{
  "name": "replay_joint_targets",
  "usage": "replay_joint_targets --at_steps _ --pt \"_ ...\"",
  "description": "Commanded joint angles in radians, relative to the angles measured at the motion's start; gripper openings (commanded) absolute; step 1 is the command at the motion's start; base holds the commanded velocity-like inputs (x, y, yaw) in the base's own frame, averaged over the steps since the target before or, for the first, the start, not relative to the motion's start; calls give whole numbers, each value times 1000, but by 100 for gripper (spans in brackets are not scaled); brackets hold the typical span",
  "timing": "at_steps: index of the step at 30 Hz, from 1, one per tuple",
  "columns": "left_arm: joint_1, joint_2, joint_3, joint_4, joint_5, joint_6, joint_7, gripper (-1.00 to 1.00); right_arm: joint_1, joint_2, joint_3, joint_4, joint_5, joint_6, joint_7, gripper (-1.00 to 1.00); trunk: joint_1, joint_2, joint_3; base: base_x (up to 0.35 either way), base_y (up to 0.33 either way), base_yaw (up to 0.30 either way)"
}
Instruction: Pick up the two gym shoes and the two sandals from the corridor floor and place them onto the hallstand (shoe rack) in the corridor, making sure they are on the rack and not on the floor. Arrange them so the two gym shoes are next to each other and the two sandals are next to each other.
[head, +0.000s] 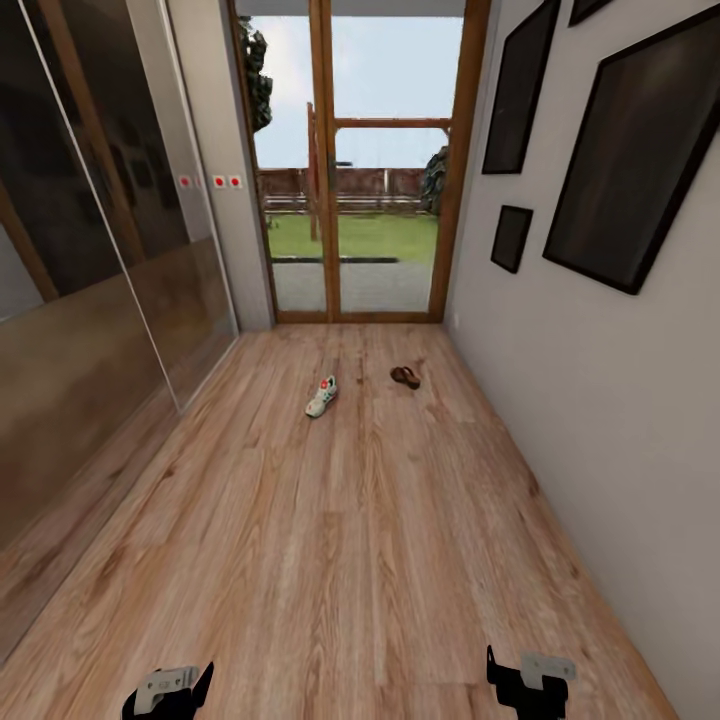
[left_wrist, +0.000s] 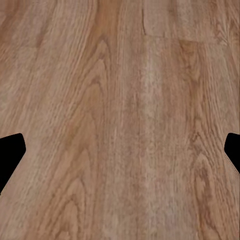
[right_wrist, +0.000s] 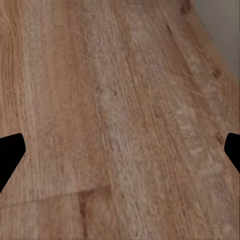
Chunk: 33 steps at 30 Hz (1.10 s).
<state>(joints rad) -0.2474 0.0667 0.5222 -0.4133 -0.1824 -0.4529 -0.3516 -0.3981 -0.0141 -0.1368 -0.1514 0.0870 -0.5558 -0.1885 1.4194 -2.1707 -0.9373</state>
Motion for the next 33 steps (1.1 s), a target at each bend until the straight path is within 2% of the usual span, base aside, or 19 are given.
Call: replay_joint_targets --at_steps 1,33 --pt "-1 -1 9 1 -9 -4 -6 100 -1 0 -6 1 9 -3 -3 100 0 0 -1 339 0 0" --pt "-1 -1 9 1 -9 -4 -6 100 -1 0 -6 1 9 -3 -3 100 0 0 -1 339 0 0"
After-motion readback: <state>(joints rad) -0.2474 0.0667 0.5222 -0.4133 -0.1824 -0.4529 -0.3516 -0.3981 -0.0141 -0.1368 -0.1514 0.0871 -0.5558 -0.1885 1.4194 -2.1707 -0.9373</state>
